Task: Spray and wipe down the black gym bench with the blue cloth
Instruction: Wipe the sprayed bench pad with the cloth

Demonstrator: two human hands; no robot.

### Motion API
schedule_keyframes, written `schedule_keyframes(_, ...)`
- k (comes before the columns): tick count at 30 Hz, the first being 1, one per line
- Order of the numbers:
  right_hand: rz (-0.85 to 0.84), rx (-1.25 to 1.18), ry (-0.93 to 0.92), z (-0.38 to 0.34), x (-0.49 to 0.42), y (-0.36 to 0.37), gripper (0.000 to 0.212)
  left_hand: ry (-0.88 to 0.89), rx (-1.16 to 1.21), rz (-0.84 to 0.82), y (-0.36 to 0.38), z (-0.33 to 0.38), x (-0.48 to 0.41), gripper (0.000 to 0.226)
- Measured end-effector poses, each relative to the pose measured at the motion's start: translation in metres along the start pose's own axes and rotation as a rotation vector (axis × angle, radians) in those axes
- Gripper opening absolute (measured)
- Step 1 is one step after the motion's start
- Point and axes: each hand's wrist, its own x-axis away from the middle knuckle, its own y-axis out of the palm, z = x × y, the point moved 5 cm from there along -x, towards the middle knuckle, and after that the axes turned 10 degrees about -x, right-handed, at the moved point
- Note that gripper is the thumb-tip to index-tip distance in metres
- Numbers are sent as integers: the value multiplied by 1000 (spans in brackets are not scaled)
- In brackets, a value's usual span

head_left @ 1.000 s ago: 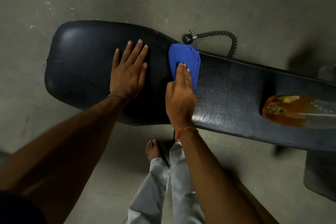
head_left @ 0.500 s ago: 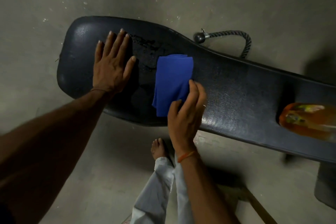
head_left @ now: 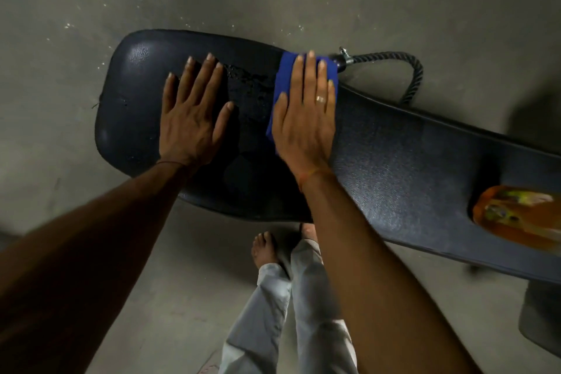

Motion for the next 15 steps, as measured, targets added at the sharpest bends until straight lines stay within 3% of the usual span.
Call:
schedule_keyframes(3,28,-42,96,-4,-10,0,62,2,-6,-7,1,-1,0,67)
schedule_keyframes(9,-168,25,-63,-21,122,5,63,1,31,-43,-3,-1,0,67)
schedule_keyframes(12,-106,14,-71,-20,58,4,63,13,33,-33,0,-1,0,67)
schedule_keyframes(15,-21,-16,53,-16,-21,3,62,9,21,-10,4,-1,0,66)
